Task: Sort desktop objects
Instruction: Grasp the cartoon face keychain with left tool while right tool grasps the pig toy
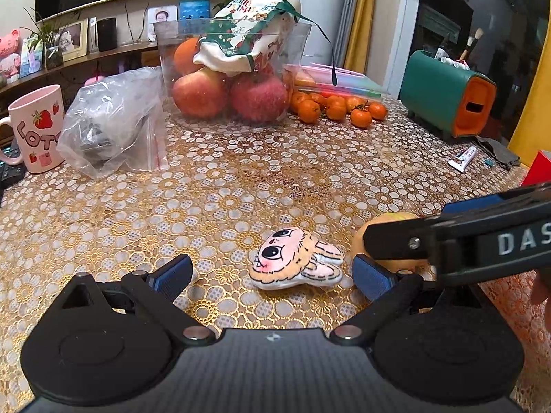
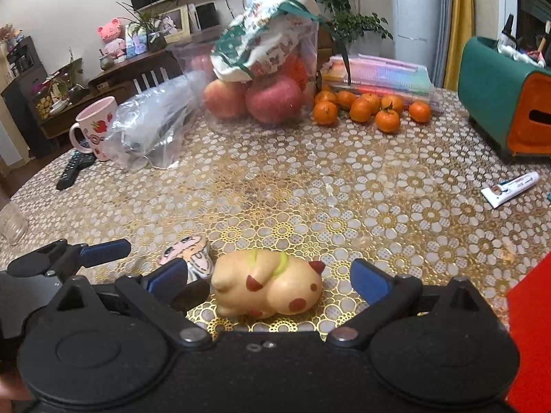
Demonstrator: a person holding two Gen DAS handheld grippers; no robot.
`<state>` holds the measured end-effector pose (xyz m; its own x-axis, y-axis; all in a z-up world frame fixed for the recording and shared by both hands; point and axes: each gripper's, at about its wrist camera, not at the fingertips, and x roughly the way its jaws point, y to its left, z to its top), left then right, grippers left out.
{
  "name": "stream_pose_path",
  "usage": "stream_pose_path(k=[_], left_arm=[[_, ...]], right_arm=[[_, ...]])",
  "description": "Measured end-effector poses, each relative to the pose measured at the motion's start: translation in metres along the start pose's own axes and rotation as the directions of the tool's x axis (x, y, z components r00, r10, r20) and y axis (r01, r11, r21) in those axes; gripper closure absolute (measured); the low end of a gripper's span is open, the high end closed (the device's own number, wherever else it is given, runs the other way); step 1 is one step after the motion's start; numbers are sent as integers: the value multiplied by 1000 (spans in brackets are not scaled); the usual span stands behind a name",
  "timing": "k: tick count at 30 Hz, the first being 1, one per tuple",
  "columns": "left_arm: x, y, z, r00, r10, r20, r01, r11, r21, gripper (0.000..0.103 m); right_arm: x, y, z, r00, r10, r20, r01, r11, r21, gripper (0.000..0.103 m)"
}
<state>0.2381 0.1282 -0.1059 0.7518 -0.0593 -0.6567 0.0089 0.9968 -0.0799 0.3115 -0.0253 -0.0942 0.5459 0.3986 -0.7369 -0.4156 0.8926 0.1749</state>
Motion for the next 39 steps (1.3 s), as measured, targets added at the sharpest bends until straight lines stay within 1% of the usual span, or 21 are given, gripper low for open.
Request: stream_pose_path(k=[3,5,8,9,13,15,17,20,29,39], left_arm=[[5,-1,0,1000,6,-3,-6,1000,4,4],[7,0,1,1000,4,-5,-4,1000,1,7],[10,0,1,1000,4,-8,-4,1000,3,15],[10,-1,1,1000,6,-6,-6,1000,10,19],[10,-5,2,1000,1,-3,0,1000,27,27],[10,-6,2,1000,6,0,-6,999,35,35],[9,-7,1,1000,11,4,-11,999,45,41],[8,-8,1,1000,13,5,-14,999,52,48],[4,-9,1,1000,24,4,-24,999,46,49],[-17,-20,2,1000,20,4,-20,999,39,49]], right_arm=[[9,-3,0,1000,0,-17,0,1000,21,6],[12,-6,-1,1000,4,-23,-3,999,41,8],[16,-8,-2,1000,3,-31,-1,998,63,14],[18,-9,-2,999,8,-40,-5,998,67,17],[20,-10,-5,998,29,-50,-24,996,81,27],[19,-9,-4,998,32,-44,-29,996,81,28],[18,-9,-4,999,16,-39,-13,997,78,29],[16,-14,-4,999,15,-36,-11,995,100,29],[7,-25,-8,999,8,-36,-4,993,122,30],[-11,-29,-16,1000,7,-31,-3,992,125,31]])
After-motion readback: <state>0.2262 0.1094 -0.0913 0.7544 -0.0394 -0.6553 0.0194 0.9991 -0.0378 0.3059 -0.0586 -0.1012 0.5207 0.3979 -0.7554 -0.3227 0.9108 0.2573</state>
